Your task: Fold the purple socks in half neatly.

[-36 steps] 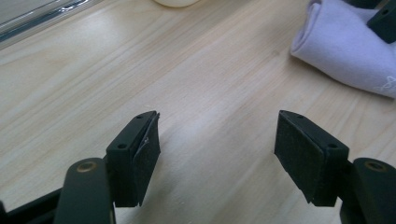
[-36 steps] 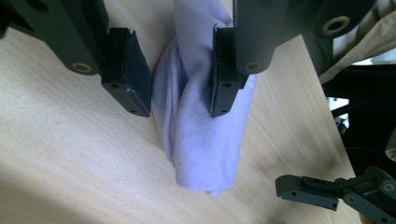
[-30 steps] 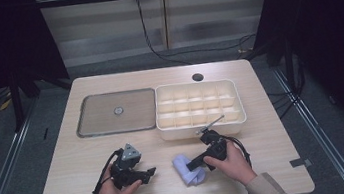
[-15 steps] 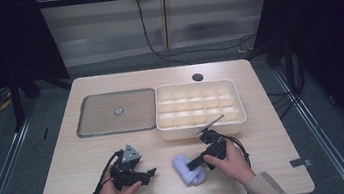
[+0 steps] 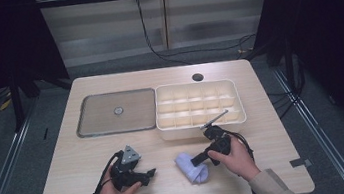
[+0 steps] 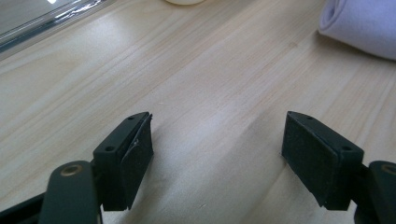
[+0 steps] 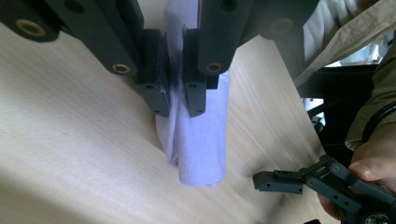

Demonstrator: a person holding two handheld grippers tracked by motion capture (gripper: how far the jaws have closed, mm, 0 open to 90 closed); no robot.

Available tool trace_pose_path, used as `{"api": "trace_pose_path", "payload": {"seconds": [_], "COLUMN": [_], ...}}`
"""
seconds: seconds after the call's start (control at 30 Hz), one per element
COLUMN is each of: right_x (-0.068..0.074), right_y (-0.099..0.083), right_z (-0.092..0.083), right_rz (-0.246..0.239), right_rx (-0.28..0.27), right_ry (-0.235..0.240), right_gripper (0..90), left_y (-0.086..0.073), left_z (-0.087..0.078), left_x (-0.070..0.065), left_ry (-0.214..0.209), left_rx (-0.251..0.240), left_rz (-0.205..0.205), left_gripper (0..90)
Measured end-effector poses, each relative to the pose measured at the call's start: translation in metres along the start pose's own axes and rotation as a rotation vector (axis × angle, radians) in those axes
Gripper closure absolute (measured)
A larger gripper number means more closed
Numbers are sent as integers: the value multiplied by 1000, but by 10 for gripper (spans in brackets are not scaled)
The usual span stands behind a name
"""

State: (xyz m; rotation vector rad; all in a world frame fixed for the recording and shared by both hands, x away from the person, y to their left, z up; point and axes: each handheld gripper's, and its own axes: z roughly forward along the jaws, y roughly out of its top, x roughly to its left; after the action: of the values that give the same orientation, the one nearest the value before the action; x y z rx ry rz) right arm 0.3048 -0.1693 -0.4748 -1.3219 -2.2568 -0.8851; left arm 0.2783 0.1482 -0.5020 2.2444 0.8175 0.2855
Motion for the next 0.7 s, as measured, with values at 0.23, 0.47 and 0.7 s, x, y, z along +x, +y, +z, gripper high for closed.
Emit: {"api": "trace_pose_path", "payload": {"seconds": [0.23,0.47,0.7], "right_x": [3,4,7], "right_y": [6,11,16], "right_z": [-17,-28,-43], "right_rz": [-21,-34,-57], "right_rx": [-9,-5,-5], "right_ry": [-46,-84,-114], "right_gripper": [828,828,827], "left_y": [-2,-5,-5], "left_z": [1,2,2], "left_x": [1,2,3], "left_ry": [8,6,7], "left_rx": [-12,-36,-40], "left_rz": [16,20,28], "left_gripper": [220,206,197]}}
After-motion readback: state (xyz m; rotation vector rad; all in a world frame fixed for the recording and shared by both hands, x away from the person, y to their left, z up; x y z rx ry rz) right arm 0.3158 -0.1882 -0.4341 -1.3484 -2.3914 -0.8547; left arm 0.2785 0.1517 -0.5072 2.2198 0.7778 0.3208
